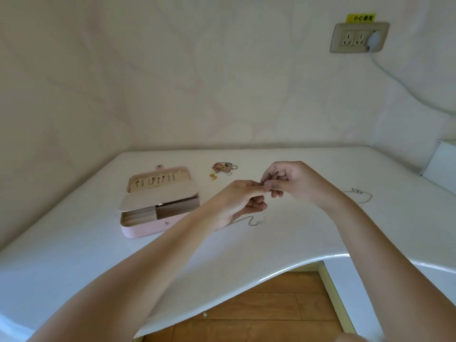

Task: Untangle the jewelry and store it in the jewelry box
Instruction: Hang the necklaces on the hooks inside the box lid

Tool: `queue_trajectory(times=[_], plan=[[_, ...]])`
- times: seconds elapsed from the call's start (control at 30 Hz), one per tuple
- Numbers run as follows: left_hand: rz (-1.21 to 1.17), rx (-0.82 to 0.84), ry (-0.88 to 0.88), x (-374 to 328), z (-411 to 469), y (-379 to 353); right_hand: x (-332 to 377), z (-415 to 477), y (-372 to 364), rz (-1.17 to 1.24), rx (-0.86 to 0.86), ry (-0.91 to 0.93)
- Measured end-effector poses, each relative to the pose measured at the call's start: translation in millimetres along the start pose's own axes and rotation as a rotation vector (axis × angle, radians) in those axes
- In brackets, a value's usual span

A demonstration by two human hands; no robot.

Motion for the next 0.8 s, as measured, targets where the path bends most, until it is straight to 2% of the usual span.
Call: queue_trajectory(times=[0.17,0.3,0.33,0.43,0.53,0.67,0.73,0.8], plan=[[0.193,-0.084,-0.054,1,12,25,-1,25,-5,0.102,0.134,-0.021],[0.018,-0.14,-0.084,-6,10,44,-8,46,-13,0.01,0.231,-0.112],[0.063,-0.197,-0.109,-11,10,52,-12,50,-16,-0.025,0.246,-0.134],[0.493,-0.442,-0.257,-34,5,76,-22,63,-23,-0.068,0.265,-0.164],[0.65,-0.545,-0.361,-45,-3,87,-45,80,-19,-0.105,0.224,-0.176],[0.809,-0.589,-0.38,-51,-9,89,-95,99,31,-0.542,-0.134,-0.256],[0.847,-0.583,-0.377,-51,-9,89,-123,92,49,-0.684,-0.131,-0.461],[0.85,-0.562,-0.37,-49,-9,88,-143,82,56,-0.822,-0.043,-0.604]])
Point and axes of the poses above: each hand's wrist, its own z-axis towards the middle knuckle, its own y-axis out of the back of the hand, x = y × z, the point moved 9 cm from there along z, towards the middle knuckle, and after that the axes turned 1 degree about y, right-handed, at the moved point
